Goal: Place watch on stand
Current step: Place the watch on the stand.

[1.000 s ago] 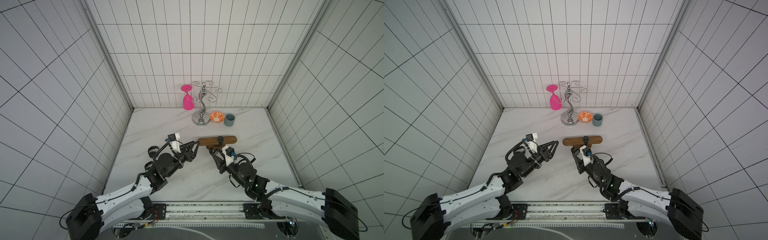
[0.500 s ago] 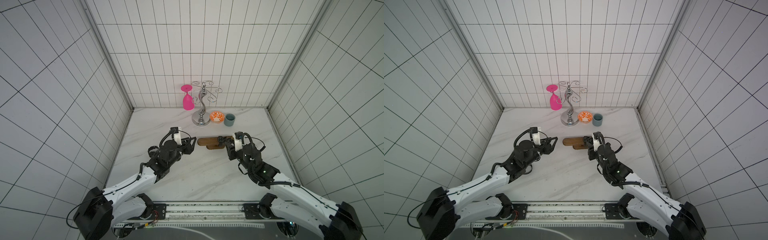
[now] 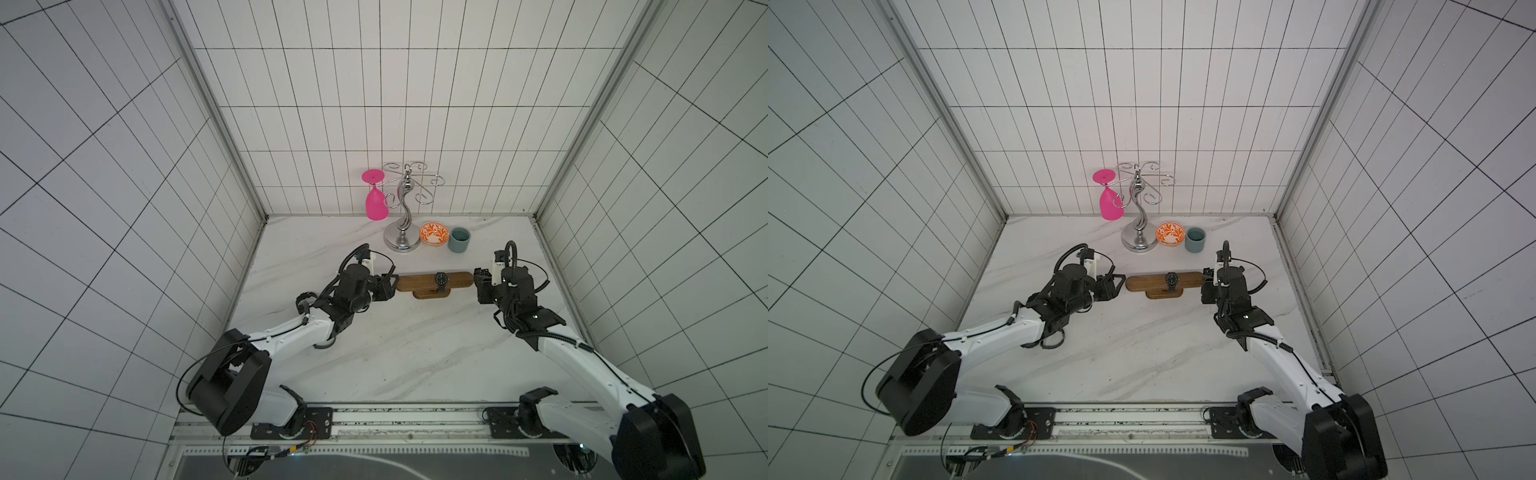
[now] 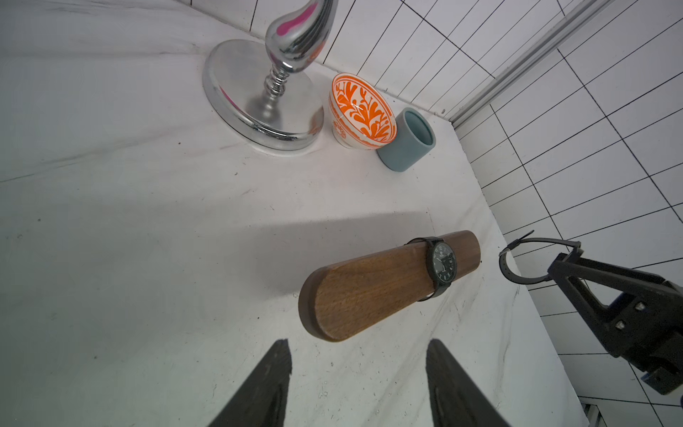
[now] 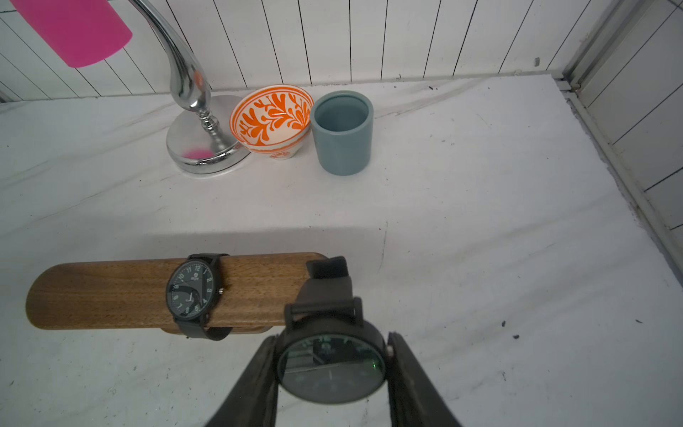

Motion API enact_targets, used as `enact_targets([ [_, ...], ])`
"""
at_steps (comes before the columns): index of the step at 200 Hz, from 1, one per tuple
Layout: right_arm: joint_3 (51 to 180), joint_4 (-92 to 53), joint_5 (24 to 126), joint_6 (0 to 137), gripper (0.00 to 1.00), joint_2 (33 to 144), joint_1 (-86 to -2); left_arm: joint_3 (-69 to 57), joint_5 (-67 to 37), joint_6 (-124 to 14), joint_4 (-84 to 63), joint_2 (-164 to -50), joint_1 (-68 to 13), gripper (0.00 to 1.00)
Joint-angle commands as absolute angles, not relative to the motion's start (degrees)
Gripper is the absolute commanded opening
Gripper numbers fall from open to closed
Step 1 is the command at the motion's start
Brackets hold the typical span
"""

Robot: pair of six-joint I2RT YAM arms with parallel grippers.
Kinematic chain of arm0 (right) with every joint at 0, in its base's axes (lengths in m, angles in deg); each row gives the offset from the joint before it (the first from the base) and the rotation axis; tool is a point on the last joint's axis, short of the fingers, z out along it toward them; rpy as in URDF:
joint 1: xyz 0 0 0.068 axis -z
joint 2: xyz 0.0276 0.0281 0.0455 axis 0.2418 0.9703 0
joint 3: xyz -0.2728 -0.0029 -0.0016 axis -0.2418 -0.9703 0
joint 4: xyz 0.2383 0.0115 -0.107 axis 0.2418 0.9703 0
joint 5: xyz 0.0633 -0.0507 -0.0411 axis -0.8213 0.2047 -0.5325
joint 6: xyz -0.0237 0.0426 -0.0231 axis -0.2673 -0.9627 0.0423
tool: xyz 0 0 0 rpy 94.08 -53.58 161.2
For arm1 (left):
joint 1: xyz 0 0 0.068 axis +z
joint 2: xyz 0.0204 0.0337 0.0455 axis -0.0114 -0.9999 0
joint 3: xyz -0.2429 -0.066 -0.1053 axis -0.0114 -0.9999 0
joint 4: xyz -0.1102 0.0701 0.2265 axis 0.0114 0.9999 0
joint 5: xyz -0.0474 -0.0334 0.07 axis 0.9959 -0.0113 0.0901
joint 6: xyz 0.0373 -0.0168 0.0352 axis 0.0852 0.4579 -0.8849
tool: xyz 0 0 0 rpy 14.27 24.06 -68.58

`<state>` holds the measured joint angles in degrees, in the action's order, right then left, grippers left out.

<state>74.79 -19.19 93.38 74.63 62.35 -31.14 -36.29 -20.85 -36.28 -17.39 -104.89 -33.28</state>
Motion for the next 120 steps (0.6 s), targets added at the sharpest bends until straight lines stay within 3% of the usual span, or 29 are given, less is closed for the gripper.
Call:
enact_targets([
  [1, 81.76, -18.83, 91.11, 72.94, 0.41, 63.77, -29.27, -34.55, -17.04, -36.52, -16.99, -107.34, -32.88, 0.58],
  [61, 83.42, -18.61, 91.02, 72.14, 0.41, 68.96, -26.79, -34.02, -15.72, -35.79, -18.77, -110.93, -32.84, 0.58],
  [120, 86.51, -17.78, 88.58, 72.23, 0.42, 74.54, -25.95, -31.47, -12.73, -34.86, -19.19, -115.92, -32.84, 0.48],
])
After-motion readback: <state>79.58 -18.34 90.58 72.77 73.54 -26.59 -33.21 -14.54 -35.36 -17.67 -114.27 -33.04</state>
